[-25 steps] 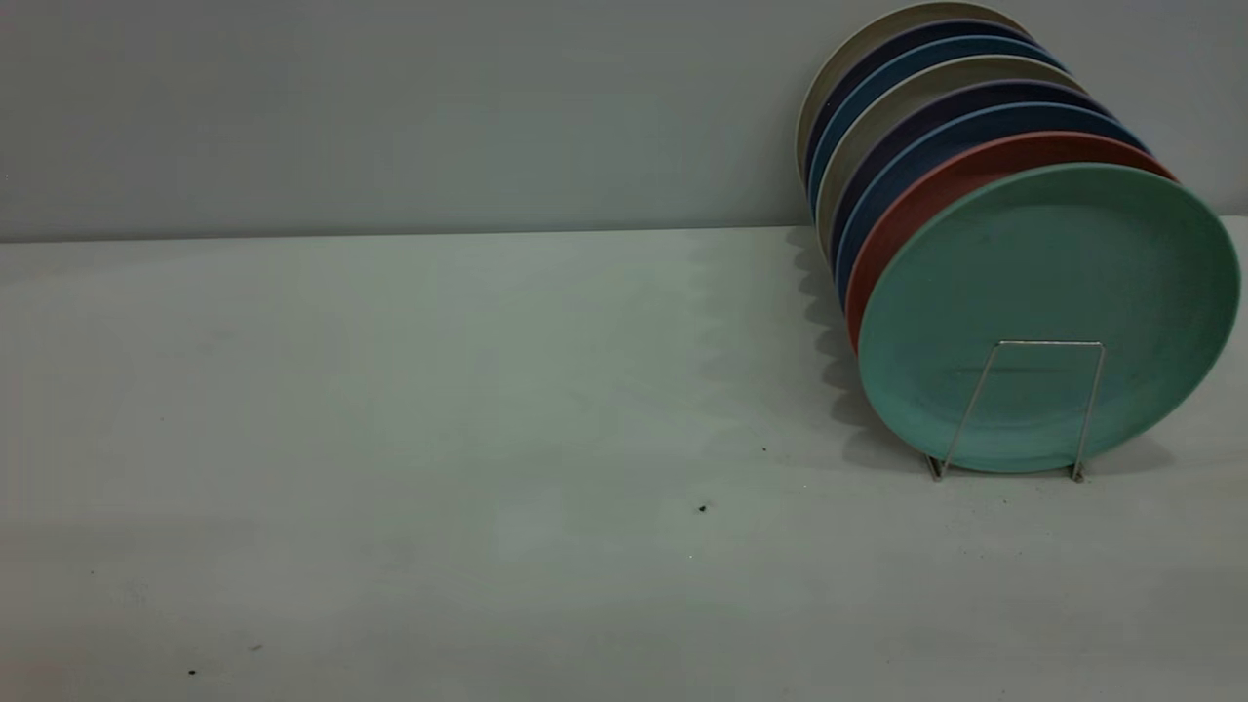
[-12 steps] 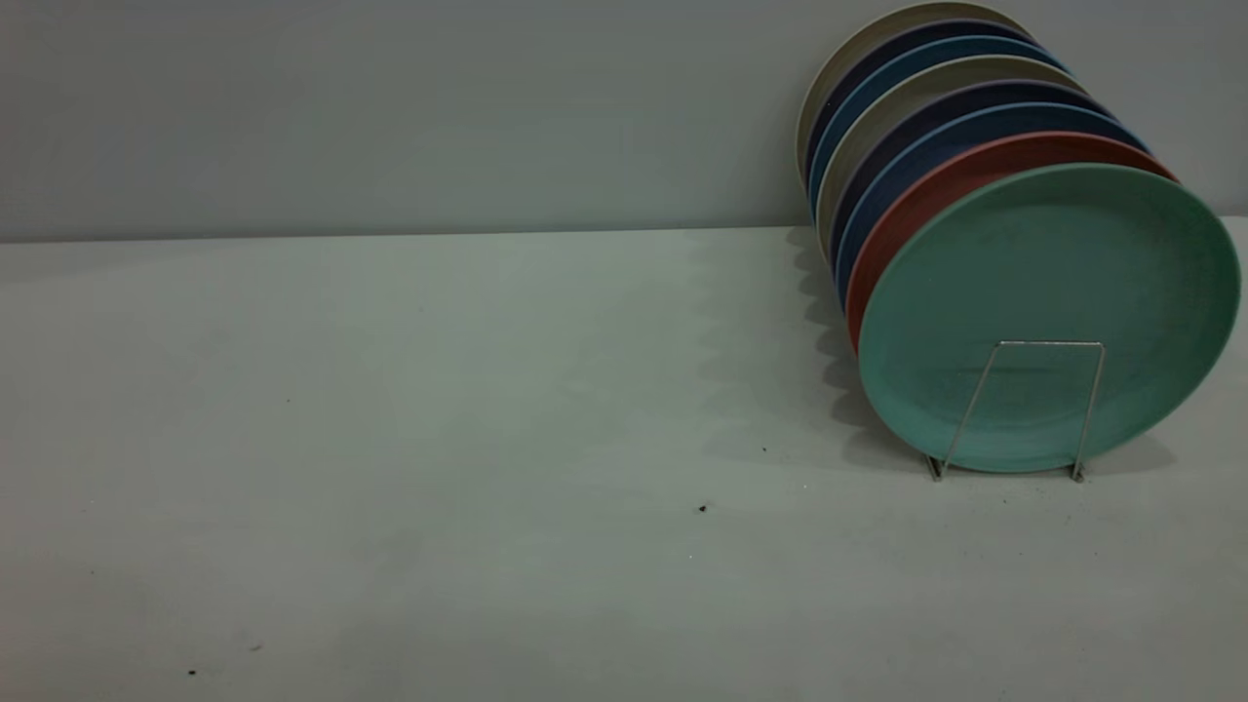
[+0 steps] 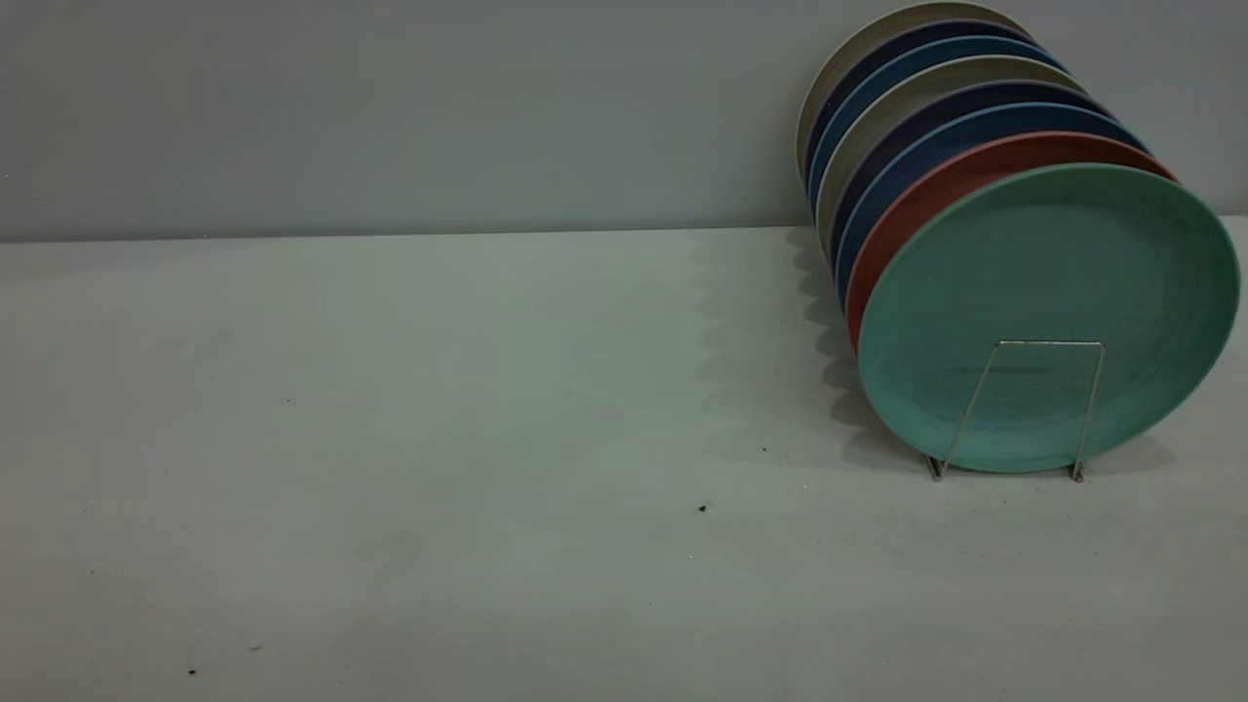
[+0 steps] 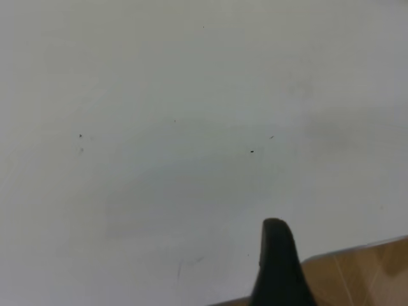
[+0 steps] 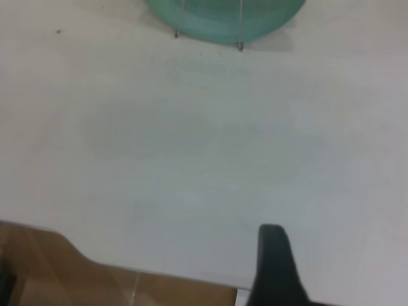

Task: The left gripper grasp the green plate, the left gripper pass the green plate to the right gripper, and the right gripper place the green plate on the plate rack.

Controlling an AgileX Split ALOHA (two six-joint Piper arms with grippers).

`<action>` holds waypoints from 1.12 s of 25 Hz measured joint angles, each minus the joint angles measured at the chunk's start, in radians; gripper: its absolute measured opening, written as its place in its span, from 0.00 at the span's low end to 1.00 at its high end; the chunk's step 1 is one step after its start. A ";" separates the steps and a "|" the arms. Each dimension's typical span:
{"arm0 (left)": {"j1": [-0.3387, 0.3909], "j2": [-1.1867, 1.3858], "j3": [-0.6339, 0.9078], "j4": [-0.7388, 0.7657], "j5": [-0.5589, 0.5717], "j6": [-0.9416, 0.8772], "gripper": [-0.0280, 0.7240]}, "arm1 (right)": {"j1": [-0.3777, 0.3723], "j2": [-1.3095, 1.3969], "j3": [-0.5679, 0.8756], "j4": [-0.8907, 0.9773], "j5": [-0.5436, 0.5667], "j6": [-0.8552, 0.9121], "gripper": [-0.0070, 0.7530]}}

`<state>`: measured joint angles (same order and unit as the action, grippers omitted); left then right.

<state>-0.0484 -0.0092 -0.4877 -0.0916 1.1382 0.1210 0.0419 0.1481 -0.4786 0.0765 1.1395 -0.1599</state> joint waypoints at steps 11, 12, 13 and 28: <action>0.000 -0.010 0.000 0.000 0.000 -0.001 0.74 | 0.000 -0.052 0.002 0.000 -0.001 0.000 0.70; 0.000 -0.011 0.000 0.000 0.000 -0.002 0.74 | 0.000 -0.074 0.002 0.000 -0.001 0.000 0.70; 0.000 -0.013 0.000 0.000 0.000 -0.003 0.74 | 0.000 -0.106 0.002 0.000 -0.001 -0.001 0.70; 0.000 -0.013 0.000 0.000 0.000 -0.005 0.74 | 0.000 -0.165 0.002 0.000 0.001 -0.001 0.70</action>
<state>-0.0484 -0.0224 -0.4877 -0.0916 1.1382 0.1163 0.0419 -0.0172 -0.4763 0.0765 1.1407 -0.1606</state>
